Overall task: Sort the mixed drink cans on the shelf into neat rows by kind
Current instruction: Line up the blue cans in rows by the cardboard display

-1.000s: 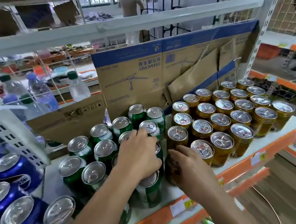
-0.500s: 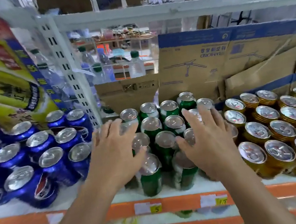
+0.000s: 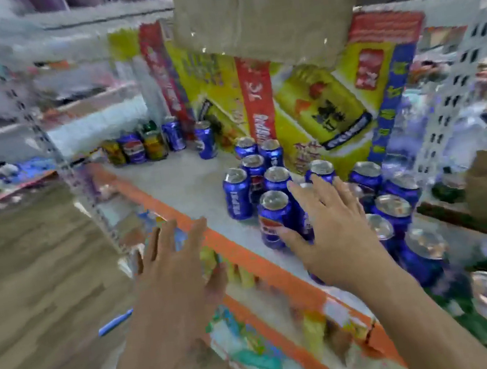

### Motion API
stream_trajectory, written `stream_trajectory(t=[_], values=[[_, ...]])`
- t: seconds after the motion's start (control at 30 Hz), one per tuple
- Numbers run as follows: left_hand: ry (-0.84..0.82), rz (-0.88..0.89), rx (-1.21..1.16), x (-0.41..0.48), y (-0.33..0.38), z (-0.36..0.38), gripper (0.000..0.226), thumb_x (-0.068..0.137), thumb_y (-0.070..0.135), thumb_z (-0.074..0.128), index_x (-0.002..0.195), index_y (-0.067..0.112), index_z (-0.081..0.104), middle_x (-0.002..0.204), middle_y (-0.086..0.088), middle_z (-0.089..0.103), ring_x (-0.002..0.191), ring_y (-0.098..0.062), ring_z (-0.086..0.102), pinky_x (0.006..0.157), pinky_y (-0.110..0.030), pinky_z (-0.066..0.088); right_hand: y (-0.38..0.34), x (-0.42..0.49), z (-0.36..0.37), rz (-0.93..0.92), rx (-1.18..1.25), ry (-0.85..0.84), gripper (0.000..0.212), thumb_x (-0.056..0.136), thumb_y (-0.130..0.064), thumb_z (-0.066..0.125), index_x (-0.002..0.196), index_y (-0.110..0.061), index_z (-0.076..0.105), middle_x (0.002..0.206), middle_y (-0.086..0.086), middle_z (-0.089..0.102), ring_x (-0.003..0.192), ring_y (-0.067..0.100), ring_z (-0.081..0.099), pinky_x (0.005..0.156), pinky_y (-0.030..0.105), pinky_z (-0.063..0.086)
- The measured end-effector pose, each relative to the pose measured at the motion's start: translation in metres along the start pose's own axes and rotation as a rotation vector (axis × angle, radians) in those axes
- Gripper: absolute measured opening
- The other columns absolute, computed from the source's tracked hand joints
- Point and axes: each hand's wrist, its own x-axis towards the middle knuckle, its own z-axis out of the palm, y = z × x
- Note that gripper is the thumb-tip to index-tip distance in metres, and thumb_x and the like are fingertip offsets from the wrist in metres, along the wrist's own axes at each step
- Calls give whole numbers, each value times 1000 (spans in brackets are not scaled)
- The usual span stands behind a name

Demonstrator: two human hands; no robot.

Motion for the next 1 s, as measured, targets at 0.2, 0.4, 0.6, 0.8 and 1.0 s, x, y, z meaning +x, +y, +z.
stream_trajectory(t=[0.2,0.4,0.6,0.8,1.0], values=[[-29,-106,105,19,-103,-17,72,58,45,64,125,23,59,118,-19,60,110,-41,57,85,-66,46,-91,65,55,-88,-15,-33,69,96,-53,42,153,-32,11,162,1,-2,148,30,-7,118,54,9],[-57,-140,159,42,-168,-11,68,66,51,42,128,26,50,119,-18,59,111,-43,56,85,-64,46,-140,116,84,-109,-55,-104,70,95,-53,42,154,-32,10,161,4,4,147,32,-6,118,52,9],[-59,-203,167,72,-212,-7,68,68,50,52,131,24,54,123,-16,57,115,-42,55,87,-59,46,-177,167,105,-161,-40,-101,69,96,-52,42,153,-31,11,161,4,4,147,32,-2,118,50,10],[-57,-195,161,124,-260,8,71,73,43,74,137,28,45,131,-20,54,123,-45,49,94,-60,41,-205,240,134,-164,-35,-61,69,95,-52,42,153,-29,14,161,6,8,147,32,1,117,52,13],[-106,-102,155,242,-306,33,72,91,51,50,152,35,15,158,-8,16,147,-28,7,117,-41,15,-206,343,163,-62,10,-45,71,94,-46,48,153,-30,12,158,6,16,146,32,9,116,47,19]])
